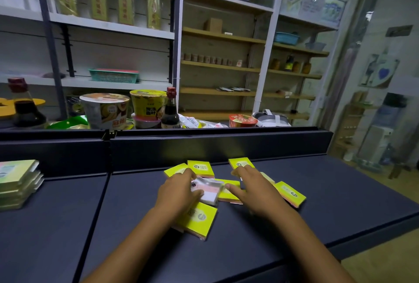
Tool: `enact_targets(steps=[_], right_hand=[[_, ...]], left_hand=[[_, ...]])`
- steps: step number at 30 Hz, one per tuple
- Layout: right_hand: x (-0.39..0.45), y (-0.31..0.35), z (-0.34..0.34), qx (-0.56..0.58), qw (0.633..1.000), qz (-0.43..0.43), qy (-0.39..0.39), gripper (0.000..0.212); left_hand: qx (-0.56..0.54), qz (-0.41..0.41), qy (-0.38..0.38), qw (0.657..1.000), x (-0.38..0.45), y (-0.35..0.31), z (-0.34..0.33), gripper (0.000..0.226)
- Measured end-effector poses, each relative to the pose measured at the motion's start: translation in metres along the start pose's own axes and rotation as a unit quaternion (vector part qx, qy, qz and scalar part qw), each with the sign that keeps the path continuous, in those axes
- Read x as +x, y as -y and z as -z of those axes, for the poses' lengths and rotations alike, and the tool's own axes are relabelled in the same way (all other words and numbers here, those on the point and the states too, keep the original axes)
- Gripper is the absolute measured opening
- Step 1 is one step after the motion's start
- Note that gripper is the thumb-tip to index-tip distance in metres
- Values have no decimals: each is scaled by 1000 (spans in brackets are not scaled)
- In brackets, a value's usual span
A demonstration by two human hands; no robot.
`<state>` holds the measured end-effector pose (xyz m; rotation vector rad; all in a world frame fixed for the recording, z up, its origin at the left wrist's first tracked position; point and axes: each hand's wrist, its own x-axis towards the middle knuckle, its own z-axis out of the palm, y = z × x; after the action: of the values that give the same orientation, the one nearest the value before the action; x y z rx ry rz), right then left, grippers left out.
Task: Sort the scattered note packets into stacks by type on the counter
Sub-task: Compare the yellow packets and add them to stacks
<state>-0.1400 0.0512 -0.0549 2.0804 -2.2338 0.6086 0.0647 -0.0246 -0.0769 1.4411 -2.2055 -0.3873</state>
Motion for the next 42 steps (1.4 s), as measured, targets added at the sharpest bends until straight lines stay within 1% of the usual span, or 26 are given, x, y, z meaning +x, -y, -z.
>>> enact_targets(steps=[4, 7, 8, 11, 14, 17, 19, 21, 22, 25, 27, 30, 33, 38, 40, 42], right_hand=[[4, 0, 0, 5, 1000, 8, -7, 43], [4, 1, 2, 10, 1000, 18, -14, 42], [3, 1, 4, 12, 1000, 19, -17, 42], [3, -4, 10, 12, 999, 22, -31, 39], [5, -9, 16, 17, 999, 25, -37, 35], [8, -11, 14, 10, 999, 30, -16, 34], [10, -11, 11, 10, 1000, 28, 5, 35], [13, -11, 8, 14, 999, 21, 37, 41], [15, -11, 7, 11, 998, 17, 57, 46], [23, -10, 7, -15, 993, 0, 118, 67], [29, -10, 8, -18, 989, -18, 143, 79], [35, -13, 11, -19, 983, -44, 177, 91], [37, -15, 11, -58, 976, -43, 206, 95], [37, -13, 11, -48, 980, -28, 189, 93], [36, -10, 11, -43, 986, -16, 161, 94], [33, -7, 11, -5, 993, -7, 121, 89]], left_hand=[[-108, 40, 8, 993, 1, 1, -2, 50], [-200, 54, 10, 978, 1, 1, 1, 50], [-239, 59, 6, 969, 1, 0, 2, 47], [-319, 61, -20, 946, 1, 0, 7, 25], [-381, 54, -30, 922, 1, 2, 14, 19], [-448, 54, -53, 891, 2, 3, 22, 21], [-511, 62, -63, 855, 3, 5, 27, 23], [-567, 70, -69, 817, 5, 7, 30, 23], [-581, 72, -74, 807, 5, 7, 31, 23], [-599, 72, -88, 792, 7, 9, 30, 24], [-617, 77, -97, 777, 9, 10, 30, 27], [-632, 80, -104, 763, 10, 12, 30, 28], [-640, 77, -107, 757, 9, 11, 30, 29], [-650, 86, -102, 748, 7, 9, 31, 25], [-652, 94, -102, 746, 7, 9, 31, 24], [-653, 96, -103, 744, 8, 8, 32, 24]])
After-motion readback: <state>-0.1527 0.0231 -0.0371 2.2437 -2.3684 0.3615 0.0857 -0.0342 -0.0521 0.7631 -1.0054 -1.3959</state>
